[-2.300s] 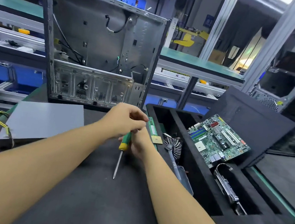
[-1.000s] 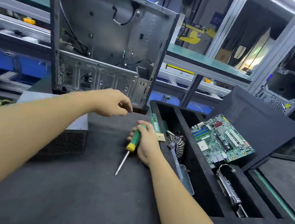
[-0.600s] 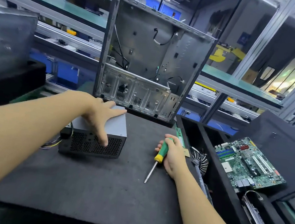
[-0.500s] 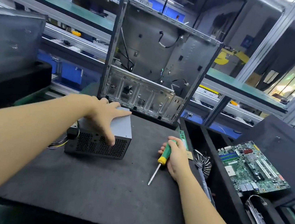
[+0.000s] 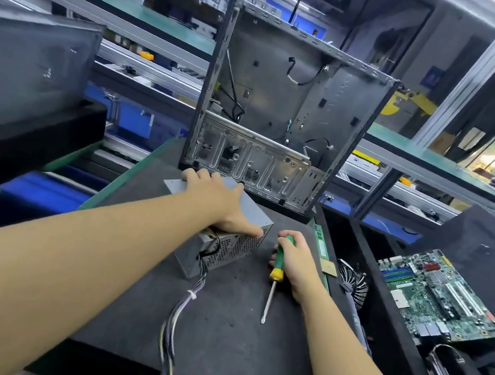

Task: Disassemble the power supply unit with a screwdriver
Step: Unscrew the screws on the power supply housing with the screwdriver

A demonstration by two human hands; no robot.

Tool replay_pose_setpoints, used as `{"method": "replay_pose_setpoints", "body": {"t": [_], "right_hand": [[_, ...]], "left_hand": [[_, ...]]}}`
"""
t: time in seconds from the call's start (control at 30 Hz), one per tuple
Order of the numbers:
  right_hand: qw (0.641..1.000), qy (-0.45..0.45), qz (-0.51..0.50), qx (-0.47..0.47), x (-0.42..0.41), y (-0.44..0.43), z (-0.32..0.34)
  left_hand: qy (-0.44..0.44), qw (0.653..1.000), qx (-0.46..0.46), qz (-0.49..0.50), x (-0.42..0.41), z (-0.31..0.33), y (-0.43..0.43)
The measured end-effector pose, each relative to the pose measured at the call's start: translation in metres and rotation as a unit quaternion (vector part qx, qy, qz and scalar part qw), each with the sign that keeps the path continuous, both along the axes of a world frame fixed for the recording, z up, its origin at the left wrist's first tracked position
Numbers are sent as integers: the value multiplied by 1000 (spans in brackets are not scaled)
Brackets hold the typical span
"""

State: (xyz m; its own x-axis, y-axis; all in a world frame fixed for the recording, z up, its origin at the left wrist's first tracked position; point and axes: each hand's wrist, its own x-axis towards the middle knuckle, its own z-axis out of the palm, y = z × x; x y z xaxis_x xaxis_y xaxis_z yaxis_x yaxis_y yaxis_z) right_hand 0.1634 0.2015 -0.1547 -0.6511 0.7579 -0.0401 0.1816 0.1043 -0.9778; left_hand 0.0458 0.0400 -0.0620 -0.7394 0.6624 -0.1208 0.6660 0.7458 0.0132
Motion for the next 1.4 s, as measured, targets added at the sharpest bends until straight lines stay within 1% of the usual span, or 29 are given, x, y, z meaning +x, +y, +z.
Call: {"method": "replay_pose_setpoints", "body": {"t": [0.17, 0.27, 0.33, 0.4, 0.5, 0.57, 0.67, 0.73, 0.8, 0.87, 0.93, 0.97, 1.0, 1.03, 1.07, 1.1, 1.13, 1.17, 1.2, 1.23, 1.27, 1.33, 1.4], "right_hand": [[1000, -4, -9, 15, -1, 0, -3], [1000, -3, -1, 19, 0, -1, -2], [1000, 5, 15, 11, 2, -3, 1], [999, 31, 38, -21, 2, -7, 5], [983, 107, 80, -129, -1, -18, 10], [976, 128, 90, -155, -1, -23, 8], [978, 105, 92, -153, 1, -25, 8], [985, 67, 99, -123, -1, -28, 11], [990, 37, 93, -101, -5, -31, 14], [990, 26, 90, -103, -7, -32, 15], [990, 20, 92, -106, -8, -31, 15], [990, 18, 92, -105, -9, -30, 14], [990, 16, 91, -105, -9, -29, 12], [990, 11, 90, -105, -9, -29, 11], [990, 3, 90, -104, -9, -29, 11], [991, -7, 91, -100, -9, -29, 12], [991, -16, 92, -96, -8, -29, 12], [991, -19, 95, -93, -8, -29, 13], [991, -17, 98, -92, -8, -29, 13], [990, -14, 100, -96, -7, -27, 13], [989, -13, 99, -105, -8, -25, 12], [986, -15, 89, -141, -6, -18, 11], [979, -4, 89, -185, -2, -13, 12]], "left_hand": [[-37, 999, -31, -9, -7, 9, -3], [-50, 998, -17, -23, -10, 4, -4], [-37, 999, 0, -26, -10, 1, -6], [-26, 999, 15, -17, -7, -2, -6], [-18, 999, 36, 23, 4, -4, 0], [-26, 997, 36, 67, 12, -3, 7], [-54, 993, 36, 103, 15, 3, 14], [-79, 993, 50, 78, 0, 11, 15], [-119, 987, 97, 43, -26, 17, 4], [-184, 964, 186, 50, -57, 14, -17], [-256, 923, 279, 76, -73, -5, -38], [-290, 904, 301, 85, -76, -16, -44], [-336, 877, 330, 94, -75, -28, -45], [-405, 831, 366, 108, -72, -38, -45], [-478, 771, 403, 121, -67, -45, -45], [-525, 719, 436, 129, -63, -48, -44], [-550, 685, 459, 133, -60, -51, -43], [-559, 669, 471, 135, -57, -51, -43], [-563, 663, 475, 134, -54, -51, -43], [-565, 665, 470, 130, -51, -49, -42], [-565, 676, 456, 128, -49, -46, -42], [-562, 711, 409, 108, -44, -37, -40], [-539, 752, 373, 79, -37, -26, -38]]}}
